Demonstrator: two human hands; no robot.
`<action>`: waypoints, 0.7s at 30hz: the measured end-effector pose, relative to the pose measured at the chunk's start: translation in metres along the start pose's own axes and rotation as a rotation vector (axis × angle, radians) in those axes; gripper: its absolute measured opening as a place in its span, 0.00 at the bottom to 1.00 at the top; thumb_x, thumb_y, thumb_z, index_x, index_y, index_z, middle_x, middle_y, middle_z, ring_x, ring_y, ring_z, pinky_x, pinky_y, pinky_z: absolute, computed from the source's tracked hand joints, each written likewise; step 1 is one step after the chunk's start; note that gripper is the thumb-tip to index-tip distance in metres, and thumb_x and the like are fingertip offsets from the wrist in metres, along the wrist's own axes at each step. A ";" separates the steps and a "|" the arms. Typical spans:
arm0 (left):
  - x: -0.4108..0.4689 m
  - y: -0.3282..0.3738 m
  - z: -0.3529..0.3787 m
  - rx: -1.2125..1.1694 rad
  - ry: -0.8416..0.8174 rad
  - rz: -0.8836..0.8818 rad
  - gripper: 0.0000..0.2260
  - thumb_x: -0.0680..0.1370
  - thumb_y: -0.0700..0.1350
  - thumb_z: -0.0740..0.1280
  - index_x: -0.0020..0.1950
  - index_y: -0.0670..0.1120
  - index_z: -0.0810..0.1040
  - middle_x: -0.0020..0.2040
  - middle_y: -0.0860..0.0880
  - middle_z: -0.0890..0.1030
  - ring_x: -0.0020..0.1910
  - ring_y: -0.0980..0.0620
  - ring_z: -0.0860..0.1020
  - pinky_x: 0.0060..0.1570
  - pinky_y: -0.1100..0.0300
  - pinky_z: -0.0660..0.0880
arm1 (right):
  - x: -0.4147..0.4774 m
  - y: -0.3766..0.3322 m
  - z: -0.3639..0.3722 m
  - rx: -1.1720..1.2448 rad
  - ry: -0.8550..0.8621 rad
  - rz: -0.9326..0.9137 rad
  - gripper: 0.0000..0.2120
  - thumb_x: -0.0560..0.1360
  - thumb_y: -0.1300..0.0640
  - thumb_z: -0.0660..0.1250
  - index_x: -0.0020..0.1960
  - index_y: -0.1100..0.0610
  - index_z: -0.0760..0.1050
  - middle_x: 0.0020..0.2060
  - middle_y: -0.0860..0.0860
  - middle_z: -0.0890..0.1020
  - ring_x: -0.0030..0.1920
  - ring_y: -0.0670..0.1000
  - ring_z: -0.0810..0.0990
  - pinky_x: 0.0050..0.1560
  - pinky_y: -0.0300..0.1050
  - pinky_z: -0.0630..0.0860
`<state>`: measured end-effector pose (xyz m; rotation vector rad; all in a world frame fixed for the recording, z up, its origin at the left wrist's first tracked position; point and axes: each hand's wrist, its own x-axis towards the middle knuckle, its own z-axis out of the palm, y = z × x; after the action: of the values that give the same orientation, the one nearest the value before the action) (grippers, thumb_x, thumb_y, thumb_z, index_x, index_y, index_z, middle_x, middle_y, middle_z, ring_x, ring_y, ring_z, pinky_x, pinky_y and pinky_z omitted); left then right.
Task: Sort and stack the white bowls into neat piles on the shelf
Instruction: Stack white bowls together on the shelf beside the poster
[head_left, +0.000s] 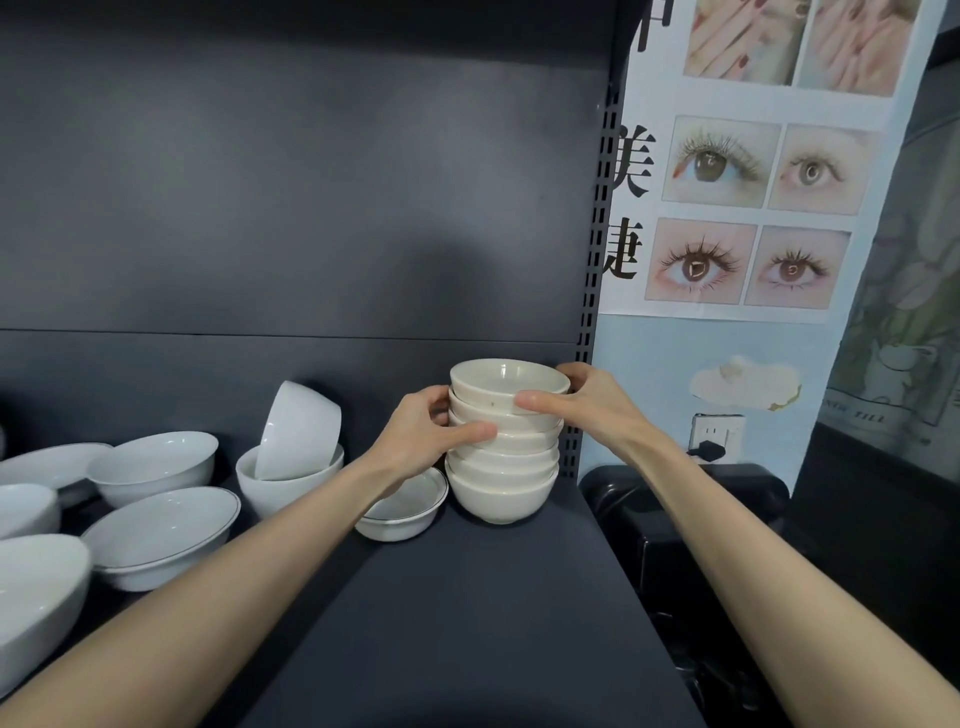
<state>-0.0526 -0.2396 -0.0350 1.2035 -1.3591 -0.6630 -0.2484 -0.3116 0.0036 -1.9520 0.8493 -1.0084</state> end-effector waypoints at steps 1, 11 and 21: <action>0.000 0.000 0.000 0.001 -0.003 0.000 0.18 0.69 0.39 0.76 0.57 0.46 0.77 0.52 0.53 0.83 0.49 0.58 0.83 0.45 0.68 0.78 | 0.000 0.001 0.000 0.000 0.000 -0.002 0.14 0.67 0.52 0.77 0.46 0.48 0.74 0.44 0.43 0.81 0.44 0.39 0.80 0.41 0.32 0.76; 0.004 -0.002 -0.003 0.083 -0.047 -0.035 0.22 0.69 0.45 0.77 0.61 0.46 0.76 0.55 0.53 0.83 0.54 0.57 0.81 0.57 0.59 0.77 | 0.001 0.001 -0.003 -0.035 -0.028 0.018 0.15 0.68 0.51 0.76 0.50 0.53 0.76 0.44 0.44 0.82 0.45 0.43 0.81 0.41 0.32 0.76; 0.002 0.020 -0.014 0.419 -0.047 -0.101 0.22 0.66 0.54 0.78 0.57 0.48 0.80 0.50 0.52 0.84 0.53 0.55 0.81 0.57 0.59 0.76 | 0.003 -0.010 -0.010 -0.189 -0.106 0.106 0.37 0.68 0.44 0.75 0.69 0.61 0.67 0.57 0.48 0.77 0.57 0.51 0.76 0.50 0.37 0.70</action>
<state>-0.0443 -0.2313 -0.0138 1.6055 -1.5316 -0.4911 -0.2541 -0.3127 0.0169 -2.0742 1.0075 -0.7791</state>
